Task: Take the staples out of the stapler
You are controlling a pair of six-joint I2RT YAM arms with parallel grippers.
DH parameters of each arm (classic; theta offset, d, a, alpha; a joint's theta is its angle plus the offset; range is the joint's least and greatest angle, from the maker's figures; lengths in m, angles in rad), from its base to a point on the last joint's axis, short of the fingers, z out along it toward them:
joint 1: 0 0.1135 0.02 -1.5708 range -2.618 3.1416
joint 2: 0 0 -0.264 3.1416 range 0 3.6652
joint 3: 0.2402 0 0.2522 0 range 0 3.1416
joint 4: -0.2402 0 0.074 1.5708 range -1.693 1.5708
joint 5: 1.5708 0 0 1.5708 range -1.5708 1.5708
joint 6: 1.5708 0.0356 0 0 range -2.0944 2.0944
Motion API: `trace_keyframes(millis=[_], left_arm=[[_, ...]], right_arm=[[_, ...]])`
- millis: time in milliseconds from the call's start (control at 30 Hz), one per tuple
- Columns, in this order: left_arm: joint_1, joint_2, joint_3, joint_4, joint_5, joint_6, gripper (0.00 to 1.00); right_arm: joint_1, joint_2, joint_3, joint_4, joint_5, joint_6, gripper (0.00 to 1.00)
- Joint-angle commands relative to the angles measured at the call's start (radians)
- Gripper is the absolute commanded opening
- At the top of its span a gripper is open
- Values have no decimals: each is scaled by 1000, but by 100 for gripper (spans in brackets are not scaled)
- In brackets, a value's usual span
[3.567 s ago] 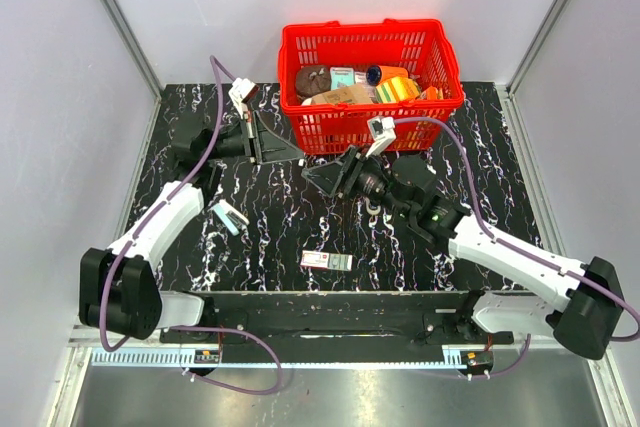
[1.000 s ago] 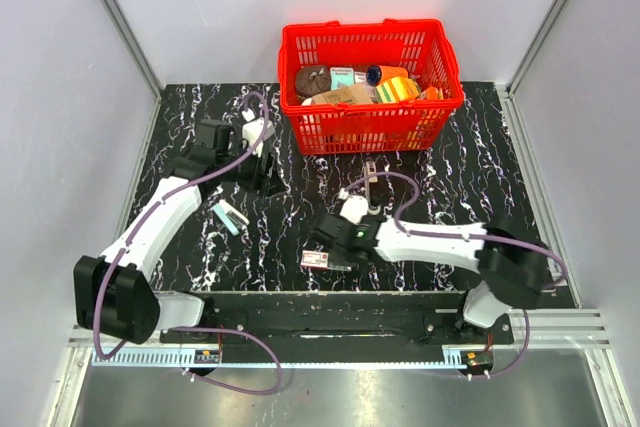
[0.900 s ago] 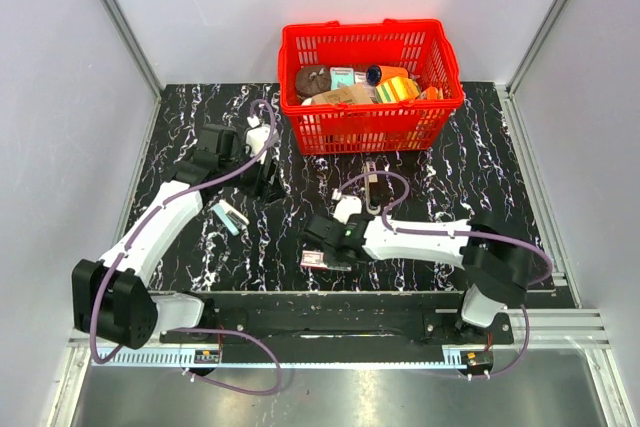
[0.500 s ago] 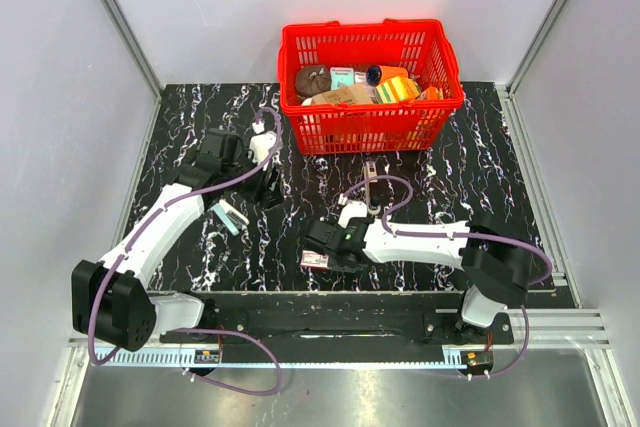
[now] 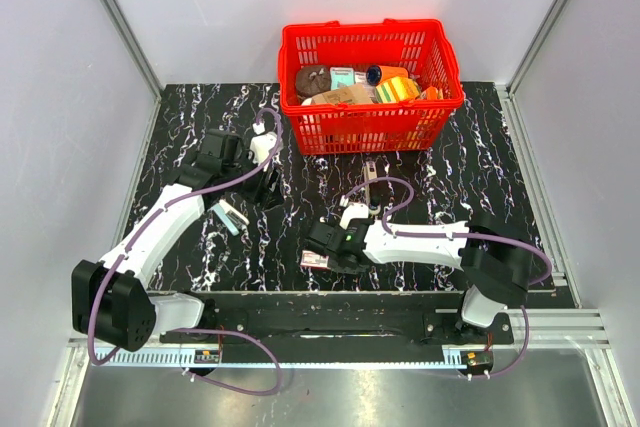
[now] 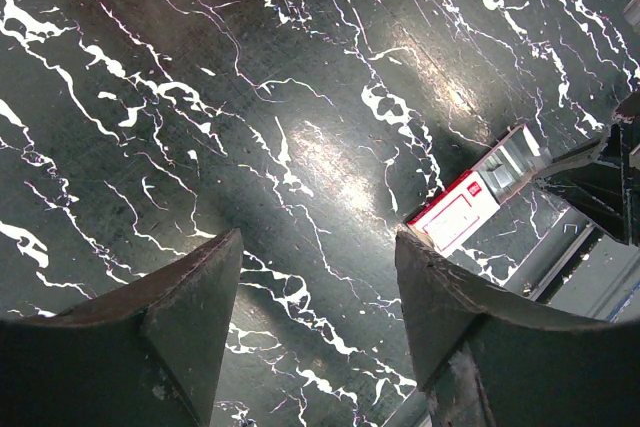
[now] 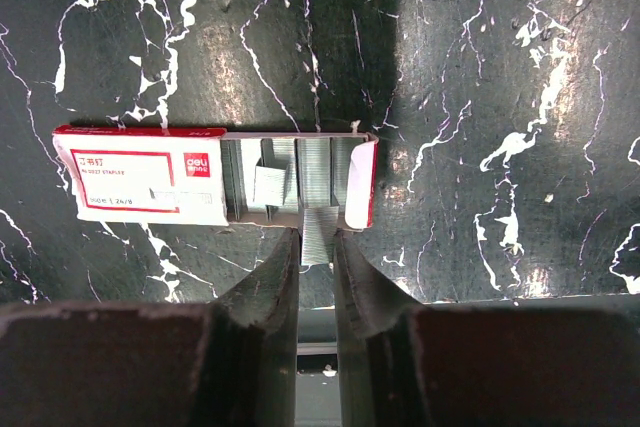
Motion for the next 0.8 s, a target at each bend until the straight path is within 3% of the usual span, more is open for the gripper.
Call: trace_keyframes(millis=[0,767], left_arm=[[-7,-33,-2,21,-13,13,66],[-18,-38,9,9,-14,15,65]], right_arm=[[11,-22,4,-5,1,20,9],[14,-40,-19,-9,-40,32,13]])
